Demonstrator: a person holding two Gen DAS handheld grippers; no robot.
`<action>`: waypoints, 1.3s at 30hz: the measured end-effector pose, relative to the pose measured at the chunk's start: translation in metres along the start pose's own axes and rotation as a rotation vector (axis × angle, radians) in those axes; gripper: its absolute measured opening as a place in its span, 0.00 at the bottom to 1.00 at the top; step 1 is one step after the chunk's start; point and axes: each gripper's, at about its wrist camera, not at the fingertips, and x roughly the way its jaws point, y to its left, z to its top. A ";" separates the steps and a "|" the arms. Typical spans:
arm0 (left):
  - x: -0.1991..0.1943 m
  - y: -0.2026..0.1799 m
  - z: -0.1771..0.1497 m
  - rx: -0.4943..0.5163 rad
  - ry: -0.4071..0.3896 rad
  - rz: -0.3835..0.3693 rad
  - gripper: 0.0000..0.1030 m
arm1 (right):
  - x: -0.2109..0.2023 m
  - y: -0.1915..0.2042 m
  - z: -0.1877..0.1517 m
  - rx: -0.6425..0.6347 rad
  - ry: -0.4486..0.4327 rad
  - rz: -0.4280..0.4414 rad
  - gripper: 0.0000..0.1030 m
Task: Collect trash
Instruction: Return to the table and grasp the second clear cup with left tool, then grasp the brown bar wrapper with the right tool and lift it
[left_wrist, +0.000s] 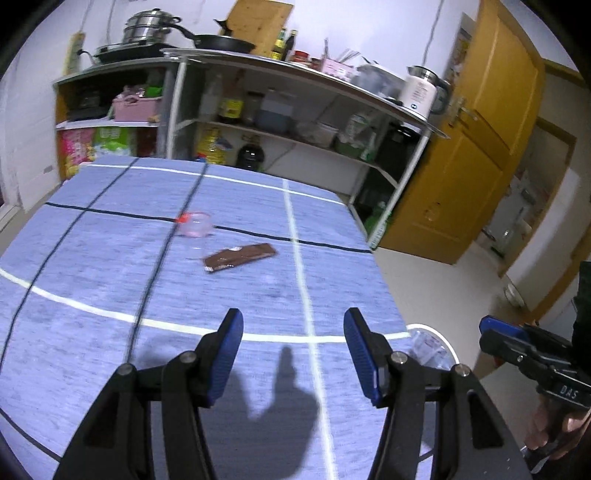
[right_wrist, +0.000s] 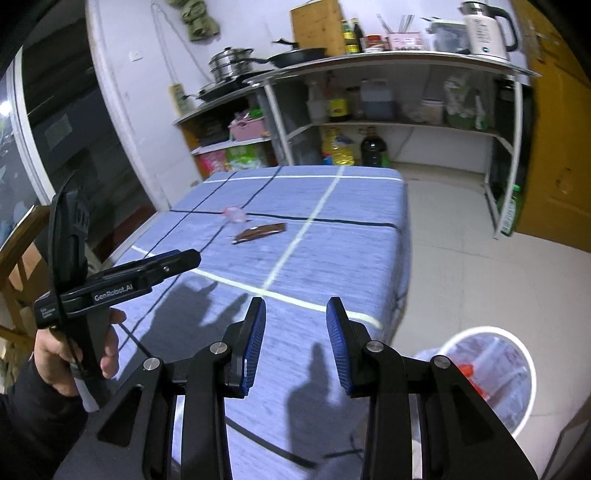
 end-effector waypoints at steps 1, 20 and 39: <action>-0.002 0.007 0.001 -0.003 -0.003 0.008 0.57 | 0.004 0.005 0.002 -0.008 0.004 0.004 0.34; 0.094 0.078 0.053 -0.050 0.081 0.129 0.57 | 0.107 0.024 0.045 -0.029 0.092 0.007 0.34; 0.111 0.082 0.058 0.037 0.081 0.135 0.29 | 0.163 0.018 0.069 0.140 0.174 0.056 0.34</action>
